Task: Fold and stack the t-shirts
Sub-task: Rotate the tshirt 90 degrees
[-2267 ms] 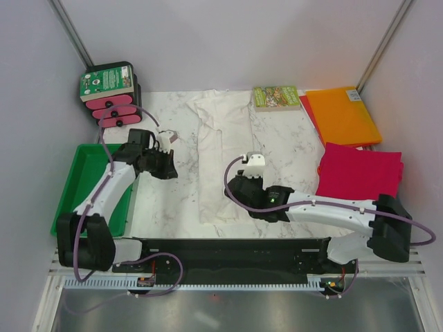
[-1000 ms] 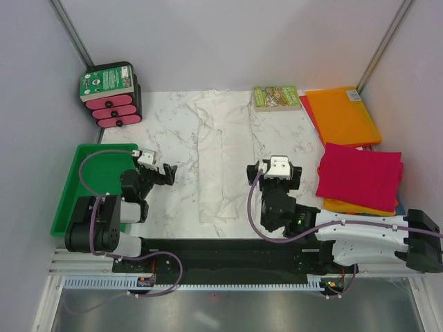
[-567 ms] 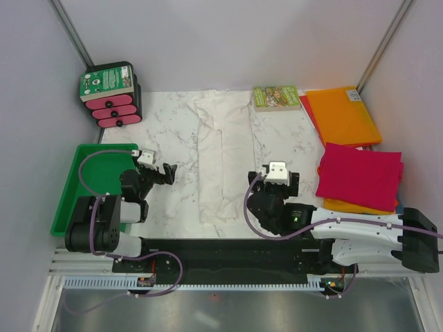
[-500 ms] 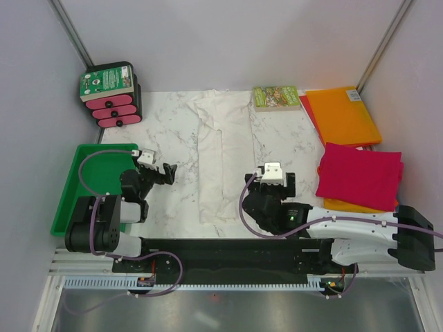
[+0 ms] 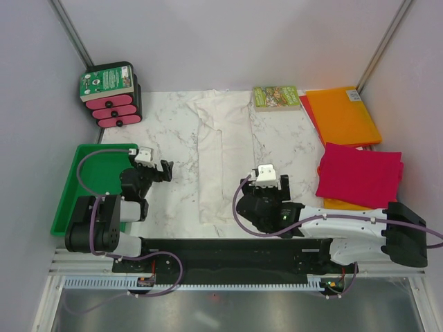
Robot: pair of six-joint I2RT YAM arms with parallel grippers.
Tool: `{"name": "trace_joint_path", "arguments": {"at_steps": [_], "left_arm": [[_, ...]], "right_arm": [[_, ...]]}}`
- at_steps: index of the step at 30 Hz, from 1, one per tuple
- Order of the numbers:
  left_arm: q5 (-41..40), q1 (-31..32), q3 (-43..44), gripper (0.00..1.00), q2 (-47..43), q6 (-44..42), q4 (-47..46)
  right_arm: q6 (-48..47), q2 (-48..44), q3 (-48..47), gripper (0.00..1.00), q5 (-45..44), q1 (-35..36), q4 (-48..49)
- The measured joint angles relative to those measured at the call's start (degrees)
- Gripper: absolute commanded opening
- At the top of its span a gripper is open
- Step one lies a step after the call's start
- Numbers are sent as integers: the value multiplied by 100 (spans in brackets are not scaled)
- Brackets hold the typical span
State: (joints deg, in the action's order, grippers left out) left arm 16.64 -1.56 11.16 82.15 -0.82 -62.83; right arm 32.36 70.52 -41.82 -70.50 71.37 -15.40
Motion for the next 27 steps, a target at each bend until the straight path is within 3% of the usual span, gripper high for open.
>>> {"name": "trace_joint_path", "arguments": {"at_steps": [5,9,12,15,20,22,24,27], "left_arm": [[-595,98,57,100,0,33,33],[-1888,977,61,100,-122,-63,107],[-3075,1853,673,100,-651,-273,1692],[-4070,2474,2330,100,-684,17,3945],[-4301,2850,4441,100,-623,1480,7138],[-4253,2938,4476,100,-911,2597,8102],[-3980,2955,3978,100,-1517,3532,8743],[-3366,2951,3016,99,-2594,4297,9152]], "right_arm": [[114,306,70,98,256,-17,0],[59,699,33,98,385,-37,-13],[-22,807,-94,98,431,-61,-63],[-87,796,-321,98,549,-186,-61],[-74,551,-531,98,1156,-664,-37],[-13,354,-531,98,1381,-837,-44],[59,136,-516,97,1515,-901,-46],[162,-205,-448,80,1657,-894,-70]]}}
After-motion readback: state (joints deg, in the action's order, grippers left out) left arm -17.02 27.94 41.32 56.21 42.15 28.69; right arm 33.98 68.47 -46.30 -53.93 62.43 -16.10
